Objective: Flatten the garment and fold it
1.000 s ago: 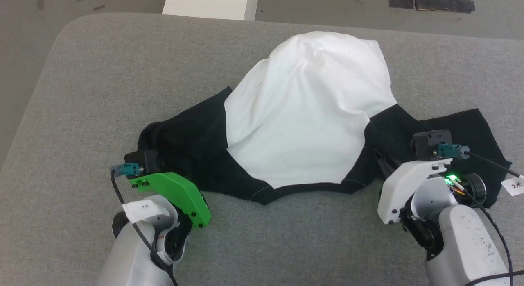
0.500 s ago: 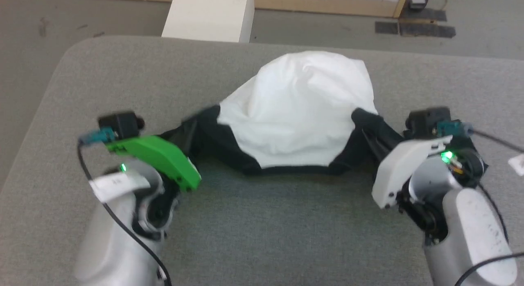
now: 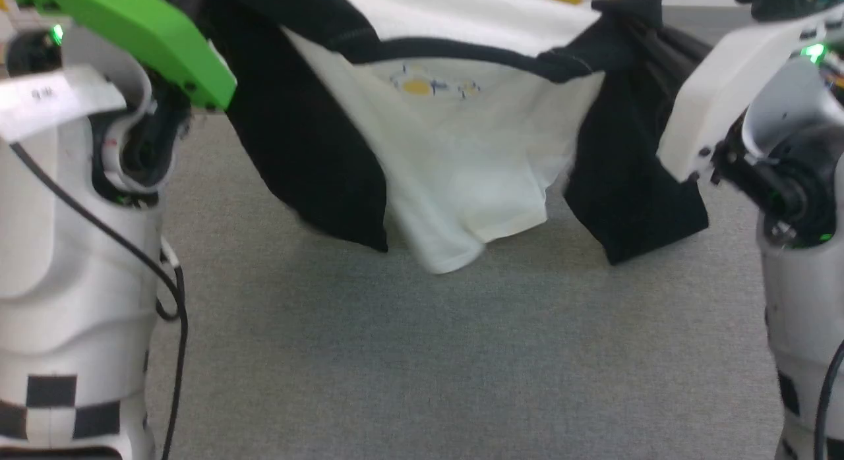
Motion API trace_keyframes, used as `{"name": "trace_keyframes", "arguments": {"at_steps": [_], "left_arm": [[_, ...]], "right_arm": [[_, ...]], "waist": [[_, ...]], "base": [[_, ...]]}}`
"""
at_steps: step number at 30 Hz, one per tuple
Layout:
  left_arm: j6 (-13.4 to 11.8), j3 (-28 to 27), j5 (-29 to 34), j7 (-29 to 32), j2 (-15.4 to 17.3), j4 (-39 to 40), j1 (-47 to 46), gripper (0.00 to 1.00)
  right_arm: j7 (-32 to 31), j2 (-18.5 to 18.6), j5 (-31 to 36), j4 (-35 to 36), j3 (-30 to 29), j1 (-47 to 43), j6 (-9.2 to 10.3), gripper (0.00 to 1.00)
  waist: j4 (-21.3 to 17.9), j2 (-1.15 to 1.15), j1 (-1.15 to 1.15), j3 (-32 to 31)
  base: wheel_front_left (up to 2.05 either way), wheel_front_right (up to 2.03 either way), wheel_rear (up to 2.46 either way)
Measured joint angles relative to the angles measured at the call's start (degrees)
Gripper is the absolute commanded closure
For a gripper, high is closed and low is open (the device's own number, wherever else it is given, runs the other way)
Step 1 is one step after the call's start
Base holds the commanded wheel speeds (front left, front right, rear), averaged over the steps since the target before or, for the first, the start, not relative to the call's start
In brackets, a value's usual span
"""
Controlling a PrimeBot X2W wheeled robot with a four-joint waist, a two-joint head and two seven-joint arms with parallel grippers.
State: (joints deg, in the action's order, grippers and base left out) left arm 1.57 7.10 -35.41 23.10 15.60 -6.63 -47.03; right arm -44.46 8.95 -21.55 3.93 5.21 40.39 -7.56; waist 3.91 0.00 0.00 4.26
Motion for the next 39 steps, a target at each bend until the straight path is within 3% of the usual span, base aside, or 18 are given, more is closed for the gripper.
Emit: {"name": "trace_keyframes", "arguments": {"at_steps": [7,14,22,29,35,39], "left_arm": [[0.5,1.1,2.9,-0.6,1.4,-5.1,-9.6,1.00],[1.5,2.2,5.6,-1.1,3.3,-15.6,-19.7,1.00],[2.0,2.9,9.5,-4.6,6.4,-24.4,-32.3,1.00],[2.5,3.2,12.2,-12.8,7.4,-28.4,-41.2,1.00],[3.9,3.5,11.9,-17.4,7.2,-31.8,-44.3,1.00],[4.5,3.9,11.2,-19.5,6.7,-34.6,-44.4,1.00]], "right_arm": [[-2.4,0.7,-0.3,-2.3,0.0,8.9,0.00,1.00],[-3.4,-1.2,1.8,-11.2,0.7,21.5,0.00,1.00],[3.8,-4.2,9.7,-23.4,2.4,39.3,-0.02,1.00],[13.2,-5.7,16.7,-33.1,1.0,51.6,-0.04,1.00],[18.1,-6.6,21.6,-38.9,-2.8,56.6,-0.07,1.00],[19.7,-6.7,20.8,-42.3,-3.1,56.8,-0.07,1.00]], "waist": [[-1.2,0.00,0.00,-0.2],[-1.7,0.00,0.00,3.4],[-2.5,0.00,0.00,10.9],[-3.3,0.00,0.01,18.1],[-3.7,0.00,0.01,23.7],[-3.7,0.00,0.01,27.0]], "base": [[0.00,0.00,0.00],[0.00,0.00,0.00],[0.00,0.00,0.00],[0.00,0.00,0.00],[0.00,0.00,0.00],[0.00,0.00,0.00]]}}
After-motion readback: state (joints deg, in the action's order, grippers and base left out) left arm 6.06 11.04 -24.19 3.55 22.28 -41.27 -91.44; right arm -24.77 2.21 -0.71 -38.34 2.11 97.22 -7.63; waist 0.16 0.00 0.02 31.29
